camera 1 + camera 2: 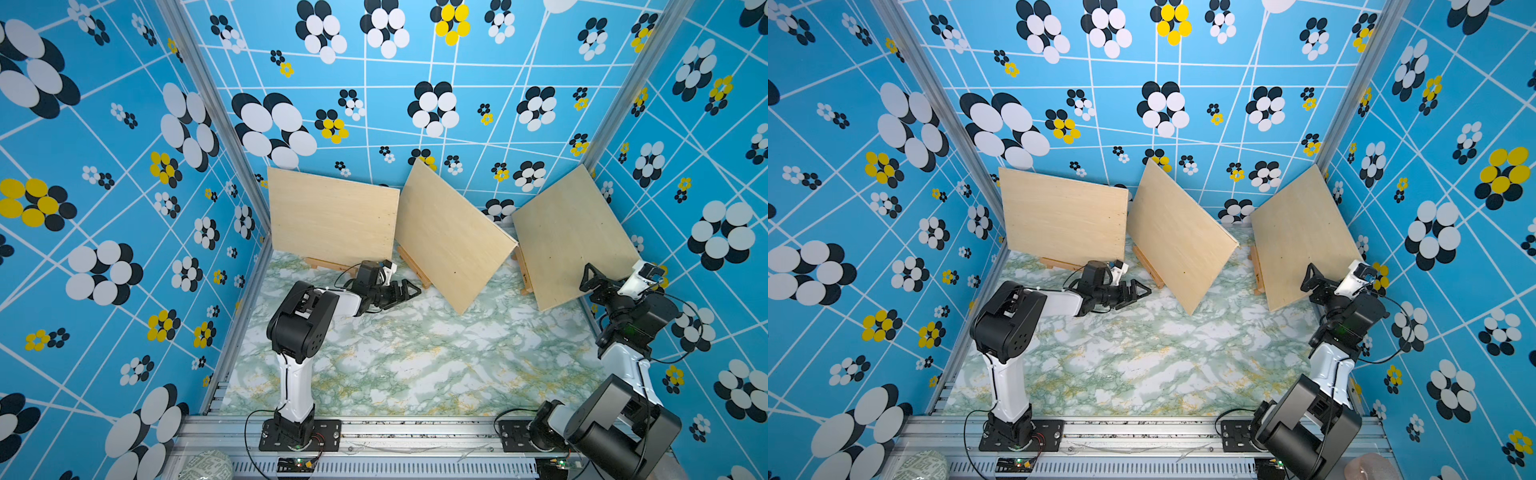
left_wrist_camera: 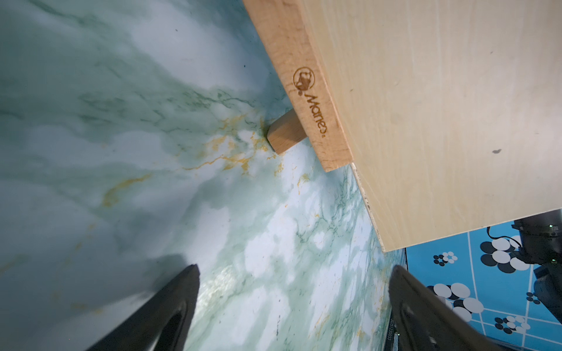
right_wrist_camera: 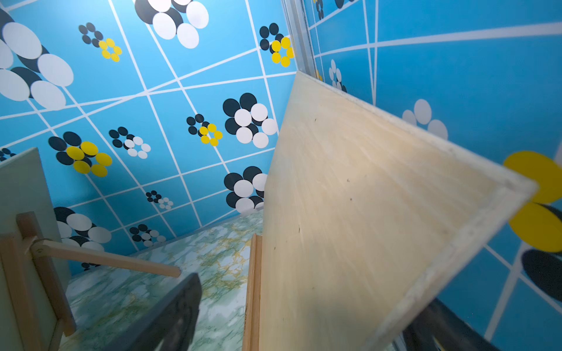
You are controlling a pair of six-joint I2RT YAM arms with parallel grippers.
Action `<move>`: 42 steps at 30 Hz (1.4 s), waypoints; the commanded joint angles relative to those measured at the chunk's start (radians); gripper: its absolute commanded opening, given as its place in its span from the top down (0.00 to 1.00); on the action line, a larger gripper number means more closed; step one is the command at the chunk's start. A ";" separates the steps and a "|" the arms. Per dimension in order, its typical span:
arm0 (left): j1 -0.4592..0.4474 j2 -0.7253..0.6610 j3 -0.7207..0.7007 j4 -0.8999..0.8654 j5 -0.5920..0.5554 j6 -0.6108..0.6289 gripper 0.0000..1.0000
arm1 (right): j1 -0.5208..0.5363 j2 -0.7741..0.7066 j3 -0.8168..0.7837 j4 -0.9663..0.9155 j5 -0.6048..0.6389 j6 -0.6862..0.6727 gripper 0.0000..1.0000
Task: Assemble the easel
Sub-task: Place the drawing board on the easel.
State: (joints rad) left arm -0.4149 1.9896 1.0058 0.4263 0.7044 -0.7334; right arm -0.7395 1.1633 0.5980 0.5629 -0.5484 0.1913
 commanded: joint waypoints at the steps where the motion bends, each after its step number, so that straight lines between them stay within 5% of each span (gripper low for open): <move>1: -0.005 -0.048 -0.016 -0.012 -0.017 0.016 0.01 | 0.014 -0.043 -0.019 -0.056 0.052 -0.023 0.01; 12: -0.008 -0.068 -0.030 -0.001 -0.024 0.005 0.01 | 0.018 -0.190 -0.040 -0.355 0.195 -0.060 0.00; 23: -0.021 -0.109 -0.076 0.008 -0.040 0.006 0.01 | 0.057 -0.285 -0.101 -0.420 0.197 -0.026 0.01; 35: -0.096 -0.312 -0.174 -0.126 -0.143 0.053 0.01 | 0.284 -0.425 -0.059 -0.757 0.345 0.041 0.01; 42: -0.094 -0.535 -0.300 -0.202 -0.246 0.058 0.01 | 0.467 -0.334 -0.042 -0.709 0.249 0.002 0.01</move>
State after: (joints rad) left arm -0.5144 1.5452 0.7456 0.2916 0.5289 -0.7048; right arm -0.3248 0.7685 0.5140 -0.1532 -0.2527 0.2218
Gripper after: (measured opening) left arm 0.990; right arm 0.995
